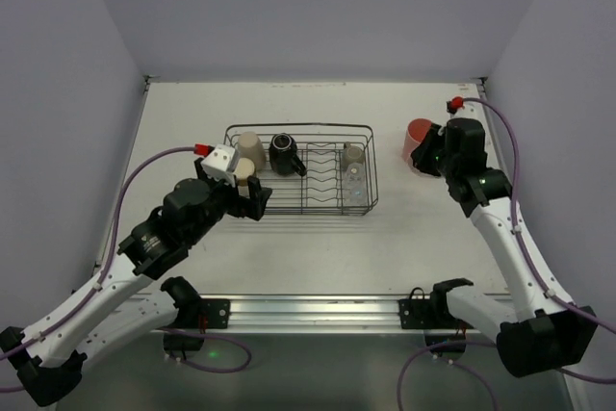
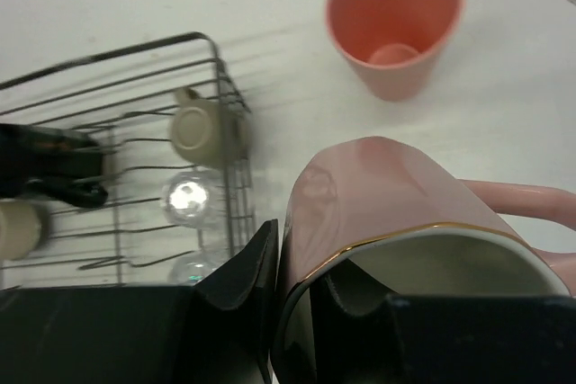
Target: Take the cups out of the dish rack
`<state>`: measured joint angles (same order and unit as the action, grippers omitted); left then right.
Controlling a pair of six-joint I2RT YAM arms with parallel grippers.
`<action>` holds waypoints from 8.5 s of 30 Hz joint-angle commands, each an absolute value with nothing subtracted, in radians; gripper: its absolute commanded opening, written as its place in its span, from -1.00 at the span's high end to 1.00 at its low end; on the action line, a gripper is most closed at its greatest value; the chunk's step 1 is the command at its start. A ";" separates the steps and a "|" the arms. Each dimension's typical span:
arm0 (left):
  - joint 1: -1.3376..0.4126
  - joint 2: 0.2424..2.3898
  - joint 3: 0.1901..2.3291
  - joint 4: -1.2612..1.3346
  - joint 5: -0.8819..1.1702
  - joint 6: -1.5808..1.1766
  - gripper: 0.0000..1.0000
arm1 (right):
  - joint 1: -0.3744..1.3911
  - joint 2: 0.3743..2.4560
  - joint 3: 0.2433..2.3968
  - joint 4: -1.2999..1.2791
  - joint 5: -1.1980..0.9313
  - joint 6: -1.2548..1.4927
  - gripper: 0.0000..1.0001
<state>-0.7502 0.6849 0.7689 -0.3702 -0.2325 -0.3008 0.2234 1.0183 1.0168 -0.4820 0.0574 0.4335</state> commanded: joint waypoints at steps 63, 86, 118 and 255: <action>-0.543 1.307 0.937 -0.252 -0.511 -0.445 -0.90 | 0.025 0.776 0.615 -0.009 -0.436 0.574 -0.29; -0.522 1.465 0.873 -0.097 -0.574 -0.420 -0.13 | 0.098 0.769 0.624 0.011 -0.526 0.621 -0.36; -0.526 0.807 0.577 0.426 0.431 -0.936 0.55 | 0.610 1.103 0.581 0.744 -0.543 0.988 -0.69; -0.568 0.959 0.652 0.603 0.393 -0.905 0.52 | 0.580 1.155 0.632 0.839 -0.557 1.150 -0.63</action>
